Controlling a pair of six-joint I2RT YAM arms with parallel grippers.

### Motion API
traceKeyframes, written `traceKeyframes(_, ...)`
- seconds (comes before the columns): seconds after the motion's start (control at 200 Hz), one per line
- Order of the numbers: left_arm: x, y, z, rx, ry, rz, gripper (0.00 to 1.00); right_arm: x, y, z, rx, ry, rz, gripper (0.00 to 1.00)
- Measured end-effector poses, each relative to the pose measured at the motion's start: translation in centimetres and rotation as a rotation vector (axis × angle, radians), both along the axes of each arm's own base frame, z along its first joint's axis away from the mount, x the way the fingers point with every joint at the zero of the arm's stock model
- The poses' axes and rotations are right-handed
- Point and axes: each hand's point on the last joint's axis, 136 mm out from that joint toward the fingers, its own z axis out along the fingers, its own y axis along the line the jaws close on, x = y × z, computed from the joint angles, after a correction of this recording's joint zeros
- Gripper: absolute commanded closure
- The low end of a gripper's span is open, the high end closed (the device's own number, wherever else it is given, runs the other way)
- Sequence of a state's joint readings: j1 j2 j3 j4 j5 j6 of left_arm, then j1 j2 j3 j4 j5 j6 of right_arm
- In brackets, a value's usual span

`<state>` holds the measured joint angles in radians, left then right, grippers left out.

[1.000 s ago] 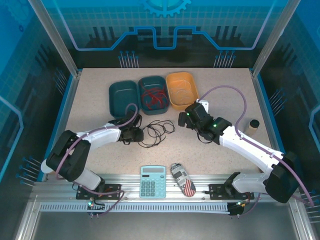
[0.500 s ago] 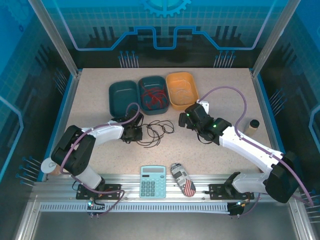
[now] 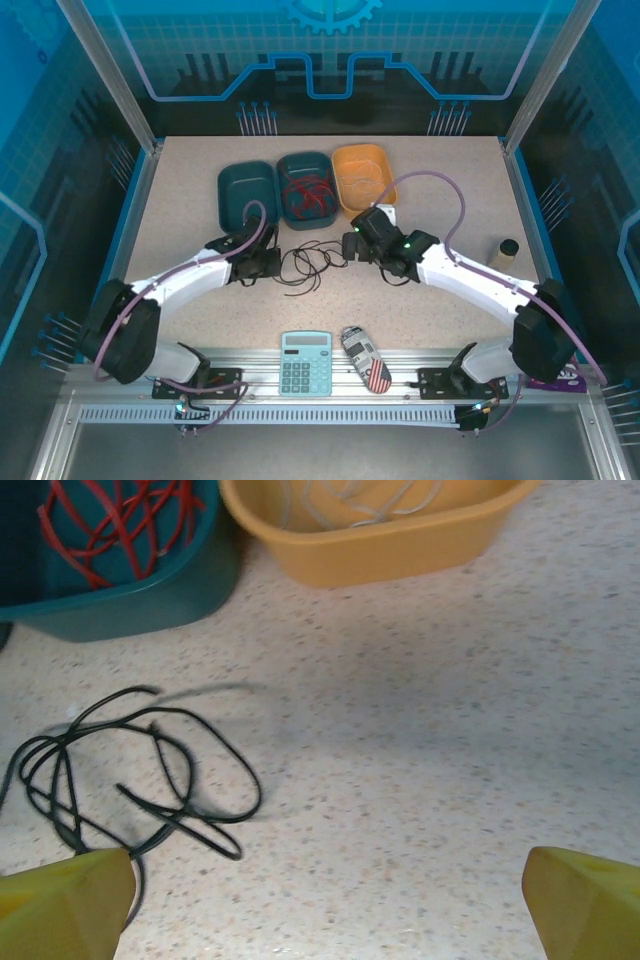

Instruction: Untangle the cables

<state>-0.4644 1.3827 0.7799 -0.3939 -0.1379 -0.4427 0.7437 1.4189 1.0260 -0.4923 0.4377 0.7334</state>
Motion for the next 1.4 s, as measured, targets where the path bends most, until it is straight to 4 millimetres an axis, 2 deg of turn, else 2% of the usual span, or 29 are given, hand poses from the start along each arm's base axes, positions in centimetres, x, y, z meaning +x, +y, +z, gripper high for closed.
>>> traceKeyframes(0.205, -1.5, 0.7, 1.2, -0.014, -0.019, 0.001, 1.0, 0.3, 3.0, -1.3, 0.041, 0.064, 0.083, 0.0)
traceKeyframes(0.445, -2.5, 1.3, 3.4, -0.03, -0.067, 0.004, 1.0, 0.4, 5.1, -3.1, 0.055, 0.143, 0.135, 0.08)
traceKeyframes(0.685, -3.1, 1.6, 6.0, -0.065, -0.137, 0.004, 1.0, 0.0, 7.0, -2.9, 0.065, 0.153, 0.185, 0.08)
traceKeyframes(0.861, -3.1, 1.6, 9.4, -0.11, -0.226, 0.004, 1.0, -0.1, 7.1, -3.1, 0.062, 0.159, 0.192, 0.08)
traceKeyframes(1.121, -2.7, 1.3, 16.8, -0.207, -0.41, 0.001, 1.0, -0.1, 7.1, -3.1, 0.056, 0.155, 0.201, 0.08)
traceKeyframes(1.206, -2.5, 1.2, 18.7, -0.233, -0.455, -0.001, 1.0, -0.3, 7.0, -2.7, 0.06, 0.143, 0.207, 0.08)
traceKeyframes(1.306, -2.1, 0.9, 19.5, -0.249, -0.479, -0.004, 1.0, -0.8, 6.7, -1.8, 0.079, 0.117, 0.215, 0.1)
traceKeyframes(1.401, -1.4, 0.3, 19.2, -0.254, -0.471, -0.011, 1.0, -1.2, 6.5, -0.5, 0.108, 0.079, 0.225, 0.14)
